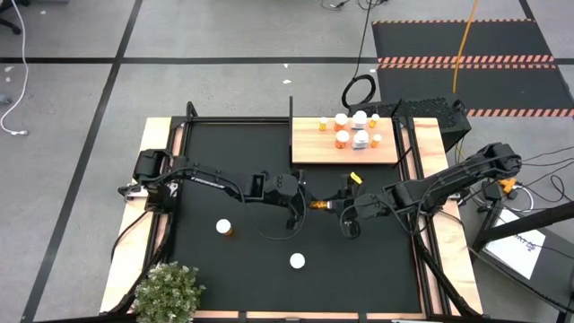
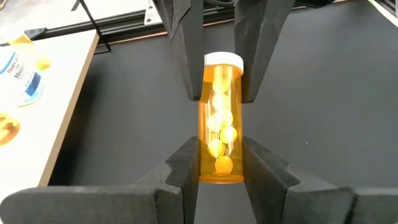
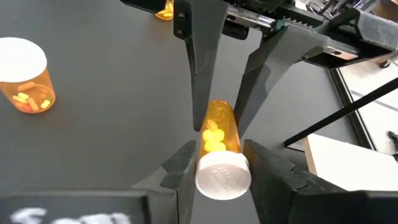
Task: Pick and place medicine bottles onto shelf by color
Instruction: Put the small orange pill bottle on the shelf aligned with the other small orange pill bottle
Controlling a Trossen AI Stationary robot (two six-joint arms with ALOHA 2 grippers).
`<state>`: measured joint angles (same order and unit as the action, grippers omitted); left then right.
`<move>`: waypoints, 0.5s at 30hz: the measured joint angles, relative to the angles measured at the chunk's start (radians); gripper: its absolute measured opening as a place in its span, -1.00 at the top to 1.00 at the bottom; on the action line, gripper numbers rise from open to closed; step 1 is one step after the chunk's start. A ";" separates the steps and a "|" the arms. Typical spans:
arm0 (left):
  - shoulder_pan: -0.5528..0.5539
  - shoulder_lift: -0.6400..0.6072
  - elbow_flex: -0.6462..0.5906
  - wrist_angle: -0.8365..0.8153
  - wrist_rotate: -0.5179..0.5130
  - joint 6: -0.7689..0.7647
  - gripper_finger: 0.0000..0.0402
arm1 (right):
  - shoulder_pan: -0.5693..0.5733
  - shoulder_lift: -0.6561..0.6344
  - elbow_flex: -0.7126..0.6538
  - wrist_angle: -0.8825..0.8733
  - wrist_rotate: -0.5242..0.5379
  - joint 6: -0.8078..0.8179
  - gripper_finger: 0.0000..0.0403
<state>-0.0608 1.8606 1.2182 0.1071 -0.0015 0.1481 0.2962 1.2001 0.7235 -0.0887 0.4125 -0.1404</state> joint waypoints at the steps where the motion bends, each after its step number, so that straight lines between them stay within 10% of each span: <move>1: 0.000 0.000 0.000 0.000 0.000 0.000 0.46 | 0.000 -0.001 0.000 0.000 0.000 0.001 0.41; 7: -0.003 0.000 0.000 0.000 0.001 -0.038 0.40 | 0.000 -0.007 0.000 -0.001 -0.003 0.001 0.41; 15: -0.022 0.000 0.000 -0.082 -0.042 -0.077 -0.21 | 0.000 -0.024 0.000 -0.016 -0.023 0.009 0.41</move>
<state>-0.0831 1.8611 1.2182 0.0251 -0.0436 0.0711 0.2958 1.1761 0.7235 -0.1047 0.3900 -0.1312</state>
